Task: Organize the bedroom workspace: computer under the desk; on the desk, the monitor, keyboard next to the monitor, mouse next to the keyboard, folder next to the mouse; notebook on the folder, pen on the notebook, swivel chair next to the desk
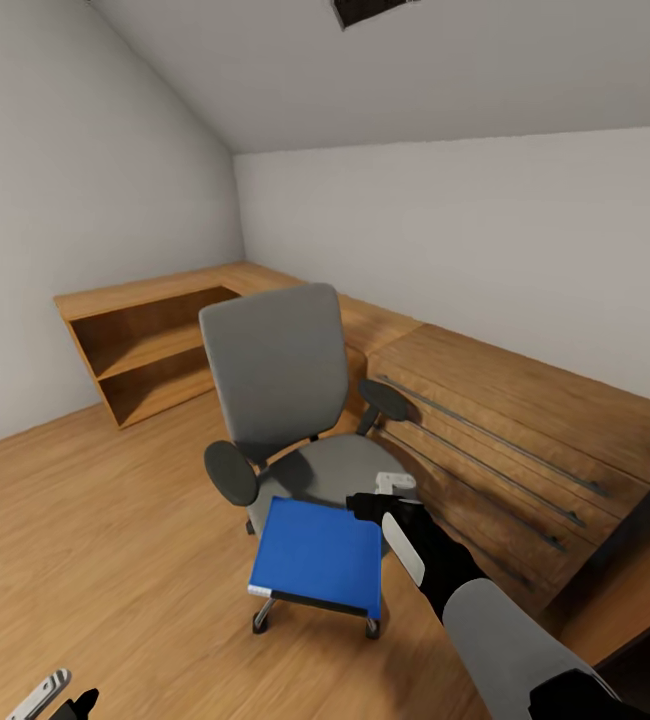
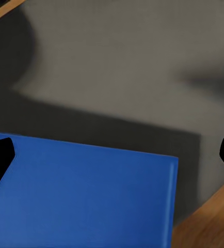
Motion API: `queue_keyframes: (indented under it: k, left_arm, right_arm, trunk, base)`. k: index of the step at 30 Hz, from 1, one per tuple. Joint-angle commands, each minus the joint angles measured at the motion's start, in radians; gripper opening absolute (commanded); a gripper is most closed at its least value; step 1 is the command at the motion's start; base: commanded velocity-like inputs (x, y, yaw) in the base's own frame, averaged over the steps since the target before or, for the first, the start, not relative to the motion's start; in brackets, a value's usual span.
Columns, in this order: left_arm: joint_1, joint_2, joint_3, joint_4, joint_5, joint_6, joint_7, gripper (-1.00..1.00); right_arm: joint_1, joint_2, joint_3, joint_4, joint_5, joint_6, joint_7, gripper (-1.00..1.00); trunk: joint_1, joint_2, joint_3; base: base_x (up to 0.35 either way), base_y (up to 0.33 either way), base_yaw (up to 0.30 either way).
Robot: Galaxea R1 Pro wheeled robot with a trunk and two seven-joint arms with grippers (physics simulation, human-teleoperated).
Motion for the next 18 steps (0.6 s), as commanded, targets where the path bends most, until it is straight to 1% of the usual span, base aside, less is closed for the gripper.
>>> queue_keyframes:
  k: [1,10,18]
  left_arm:
    - [0.0,0.0,0.0,-0.002,0.011,0.006,0.006,1.0]
    - [0.0,-0.004,0.0,-0.002,0.01,0.004,0.006,1.0]
    - [0.0,-0.016,-0.001,-0.002,0.009,0.004,0.006,1.0]
  right_arm:
    - [-0.001,-0.001,0.005,-0.002,-0.011,0.003,-0.01,1.0]
    - [-0.001,-0.001,0.005,0.002,-0.009,0.003,-0.009,1.0]
    - [0.001,-0.001,0.005,0.003,-0.009,-0.003,-0.007,1.0]
  trunk:
    - [-0.004,0.007,0.002]
    - [-0.039,0.07,0.03]
    - [-0.069,0.126,0.056]
  base:
    - [0.0,0.0,0.0]
    - [0.0,0.0,0.0]
    - [0.0,0.0,0.0]
